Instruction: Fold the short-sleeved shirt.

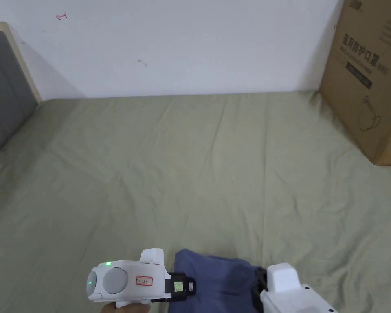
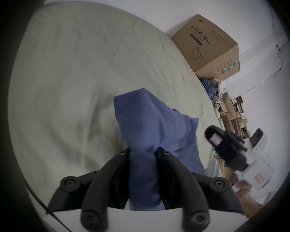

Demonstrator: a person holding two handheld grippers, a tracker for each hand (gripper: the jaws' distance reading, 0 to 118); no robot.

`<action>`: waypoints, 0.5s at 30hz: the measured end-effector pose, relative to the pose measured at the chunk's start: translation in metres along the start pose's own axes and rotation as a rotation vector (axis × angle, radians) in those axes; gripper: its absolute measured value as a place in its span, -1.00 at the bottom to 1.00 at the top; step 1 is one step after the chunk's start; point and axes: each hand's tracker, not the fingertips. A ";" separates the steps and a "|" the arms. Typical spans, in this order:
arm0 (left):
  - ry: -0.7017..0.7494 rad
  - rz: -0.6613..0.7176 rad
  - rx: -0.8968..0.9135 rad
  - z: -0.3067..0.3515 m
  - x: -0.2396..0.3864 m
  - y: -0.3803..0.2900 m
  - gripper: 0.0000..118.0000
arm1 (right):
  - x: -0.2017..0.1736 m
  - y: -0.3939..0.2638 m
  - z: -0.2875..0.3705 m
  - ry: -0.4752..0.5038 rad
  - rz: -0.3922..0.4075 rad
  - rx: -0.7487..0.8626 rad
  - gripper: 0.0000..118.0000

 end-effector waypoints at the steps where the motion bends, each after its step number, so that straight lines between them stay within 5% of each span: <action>1: 0.026 -0.027 0.005 0.009 -0.003 0.004 -0.63 | 0.001 0.007 0.004 -0.007 0.012 0.023 -1.00; 15: 0.491 0.033 0.102 0.196 -0.179 0.062 -0.63 | -0.002 0.083 0.033 -0.023 0.031 0.195 -1.00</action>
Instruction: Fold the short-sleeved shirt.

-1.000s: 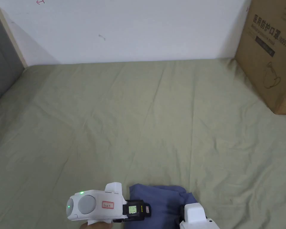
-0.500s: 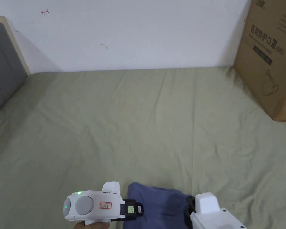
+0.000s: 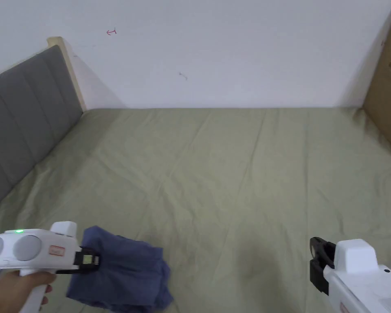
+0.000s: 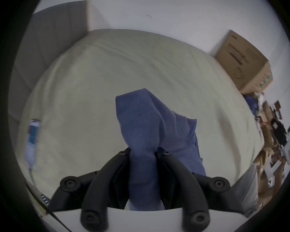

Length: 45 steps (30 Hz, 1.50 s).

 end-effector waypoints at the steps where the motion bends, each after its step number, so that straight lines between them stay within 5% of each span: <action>1: 0.028 0.007 -0.001 0.001 -0.016 0.004 -0.63 | -0.001 0.003 -0.001 -0.003 0.002 0.005 -1.00; 9: 0.101 0.108 -0.027 -0.001 -0.099 0.017 -0.63 | -0.014 0.013 -0.016 -0.013 0.022 -0.002 -1.00; 20: 0.138 0.204 -0.102 -0.041 -0.110 0.008 -0.61 | -0.019 0.008 -0.023 -0.026 0.038 -0.045 -1.00; 23: 0.172 0.207 -0.110 -0.040 -0.095 0.002 -0.33 | -0.017 0.005 -0.023 -0.026 0.046 -0.050 -1.00; 28: 0.211 0.184 -0.114 -0.026 -0.077 0.002 0.64 | -0.009 0.008 -0.018 -0.032 0.041 -0.039 -1.00; 45: 0.189 0.034 0.255 0.119 0.012 0.040 0.67 | 0.012 0.073 0.044 -0.027 0.001 0.159 -1.00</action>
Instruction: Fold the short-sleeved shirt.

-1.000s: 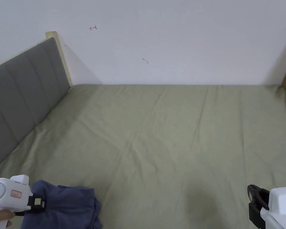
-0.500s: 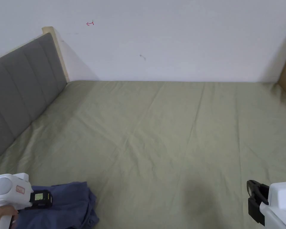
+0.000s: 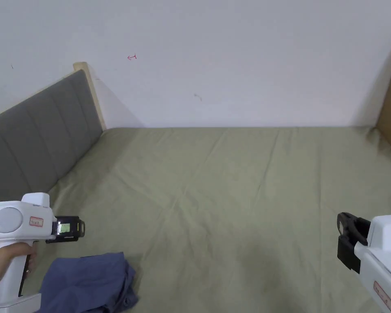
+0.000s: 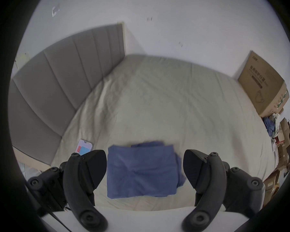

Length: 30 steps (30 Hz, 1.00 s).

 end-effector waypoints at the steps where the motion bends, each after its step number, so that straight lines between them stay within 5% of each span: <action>1: 0.000 -0.003 0.048 0.011 0.006 0.003 0.67 | 0.001 0.007 0.004 -0.007 -0.006 0.011 -1.00; 11: 0.049 -0.065 0.538 0.124 0.103 0.008 0.53 | 0.026 0.072 0.038 -0.080 -0.011 0.129 -1.00; 23: -0.039 -0.084 0.823 0.144 0.216 -0.048 0.45 | 0.047 0.082 0.064 -0.152 0.034 0.212 -1.00; 26: -0.077 -0.074 0.840 0.139 0.234 -0.062 0.21 | 0.047 0.077 0.069 -0.165 0.031 0.219 -1.00; 28: -0.101 -0.080 0.851 0.135 0.244 -0.072 -0.19 | 0.047 0.074 0.072 -0.178 0.035 0.225 -1.00; 30: -0.135 -0.111 0.856 0.130 0.250 -0.079 -0.81 | 0.046 0.070 0.074 -0.188 0.039 0.227 -1.00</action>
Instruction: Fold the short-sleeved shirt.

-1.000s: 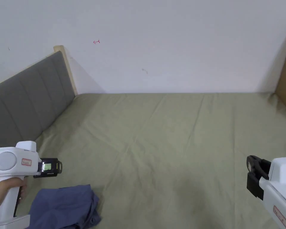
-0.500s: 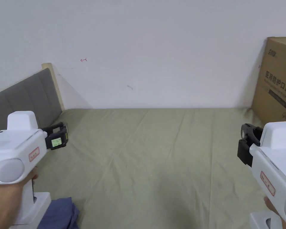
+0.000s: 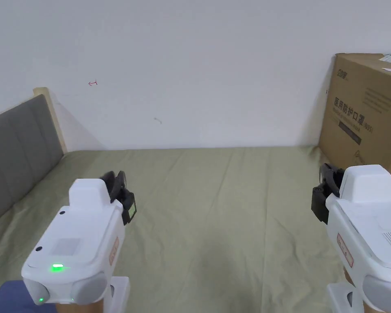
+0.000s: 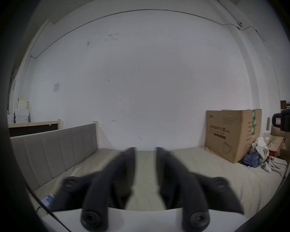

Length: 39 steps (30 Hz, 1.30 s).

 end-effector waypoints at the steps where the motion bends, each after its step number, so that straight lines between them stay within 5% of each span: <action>1: -0.021 -0.005 0.002 0.000 0.003 -0.003 -0.97 | 0.000 -0.001 0.001 -0.004 0.001 0.002 -1.00; 39: -0.048 -0.024 -0.023 0.002 0.022 -0.012 -1.00 | 0.000 -0.007 0.003 -0.018 -0.005 -0.014 -1.00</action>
